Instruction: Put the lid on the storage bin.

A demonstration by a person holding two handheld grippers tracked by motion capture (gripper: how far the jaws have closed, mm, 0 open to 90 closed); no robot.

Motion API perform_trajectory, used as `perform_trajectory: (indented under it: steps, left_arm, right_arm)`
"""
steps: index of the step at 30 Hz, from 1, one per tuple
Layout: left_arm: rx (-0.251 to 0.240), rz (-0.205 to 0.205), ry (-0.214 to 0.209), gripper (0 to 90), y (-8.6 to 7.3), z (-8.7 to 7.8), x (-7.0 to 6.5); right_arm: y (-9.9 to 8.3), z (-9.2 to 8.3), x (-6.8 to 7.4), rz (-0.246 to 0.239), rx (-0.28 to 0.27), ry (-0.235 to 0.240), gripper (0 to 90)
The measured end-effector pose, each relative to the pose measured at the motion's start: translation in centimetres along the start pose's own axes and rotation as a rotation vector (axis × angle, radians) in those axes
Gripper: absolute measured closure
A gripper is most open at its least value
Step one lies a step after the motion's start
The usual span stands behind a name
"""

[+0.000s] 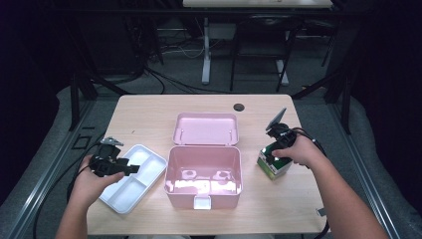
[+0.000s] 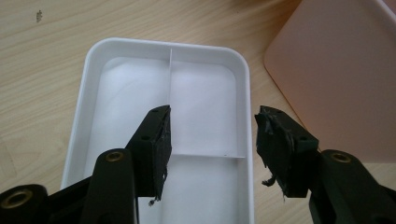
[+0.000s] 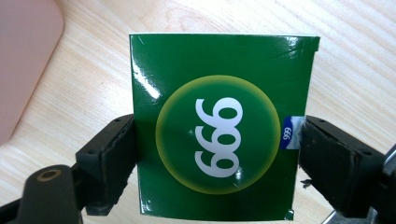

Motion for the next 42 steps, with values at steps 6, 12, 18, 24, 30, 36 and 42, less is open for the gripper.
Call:
perform_trajectory:
  steps: [6,12,18,24,30,36,42]
  left_arm:
    - [-0.001,0.000,0.000,45.6,0.0,0.0,0.0]
    - [0.002,-0.001,-0.001,45.6,0.0,0.1,0.0]
    - [0.000,-0.001,-0.001,45.6,0.0,0.0,0.0]
    - [0.000,-0.001,-0.001,45.6,0.0,0.0,0.0]
    - [0.001,0.000,-0.003,45.6,-0.1,0.1,0.0]
    - [0.000,-0.002,-0.003,45.6,-0.1,0.0,0.0]
    - [0.001,-0.002,-0.002,45.6,-0.1,0.0,0.0]
  right_arm:
    - [-0.1,-0.8,0.1,-0.006,-0.011,0.004,15.7]
    - [-0.1,-1.7,0.4,-0.025,-0.019,0.001,15.7]
    - [-0.2,-2.8,0.9,-0.067,-0.016,-0.003,15.8]
    - [0.1,-3.9,1.7,-0.106,-0.020,-0.021,15.8]
    - [0.5,-5.4,2.6,-0.141,-0.022,-0.028,15.9]
    - [0.8,-7.0,3.7,-0.218,-0.036,-0.046,15.9]
    - [1.2,-7.9,4.9,-0.296,-0.045,-0.039,16.0]
Point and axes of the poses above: each handheld gripper's, and its own axes: z roughly forward along the jaws, y roughly out of its top, x roughly to its left, the point moved 4 cm from there along z, roughly forward along the jaws, and after that the axes turned 12 degrees about -z, right-handed, at the moved point
